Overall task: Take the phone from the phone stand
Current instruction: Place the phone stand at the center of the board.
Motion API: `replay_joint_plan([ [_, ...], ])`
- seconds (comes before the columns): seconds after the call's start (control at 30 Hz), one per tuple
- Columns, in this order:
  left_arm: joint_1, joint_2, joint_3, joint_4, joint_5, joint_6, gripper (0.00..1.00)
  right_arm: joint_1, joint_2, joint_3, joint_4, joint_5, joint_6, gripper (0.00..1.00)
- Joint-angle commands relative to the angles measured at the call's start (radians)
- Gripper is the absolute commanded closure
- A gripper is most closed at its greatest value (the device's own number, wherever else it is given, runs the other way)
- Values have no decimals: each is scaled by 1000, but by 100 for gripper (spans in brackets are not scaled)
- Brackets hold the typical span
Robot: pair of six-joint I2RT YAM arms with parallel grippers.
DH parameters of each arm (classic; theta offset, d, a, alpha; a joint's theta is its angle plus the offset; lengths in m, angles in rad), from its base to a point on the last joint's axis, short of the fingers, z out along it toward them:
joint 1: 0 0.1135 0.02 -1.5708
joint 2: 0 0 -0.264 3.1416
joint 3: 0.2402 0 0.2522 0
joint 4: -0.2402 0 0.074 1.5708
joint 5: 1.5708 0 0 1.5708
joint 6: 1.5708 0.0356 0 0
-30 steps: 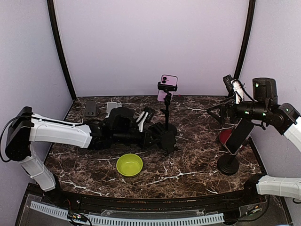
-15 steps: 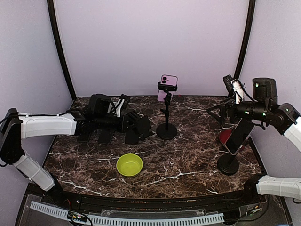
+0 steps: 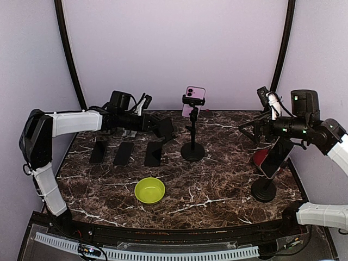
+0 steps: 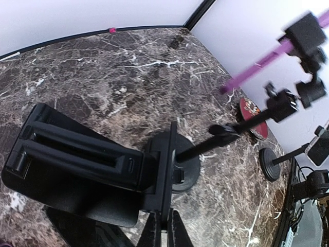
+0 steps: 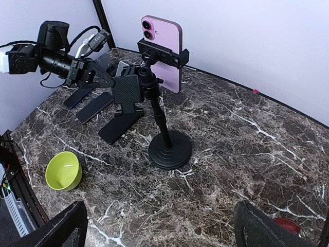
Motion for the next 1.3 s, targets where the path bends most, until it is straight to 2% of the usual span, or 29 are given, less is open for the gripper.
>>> replay_joint_plan([
  [0.0, 34, 74, 93, -1, 85, 25, 100, -6, -1, 4, 25, -2, -9, 1],
  [0.5, 117, 380, 413, -62, 203, 29, 100, -6, 19, -4, 33, 1, -14, 1],
  [1.27, 154, 647, 762, -206, 199, 27, 100, -7, 34, -11, 37, 10, -17, 1],
])
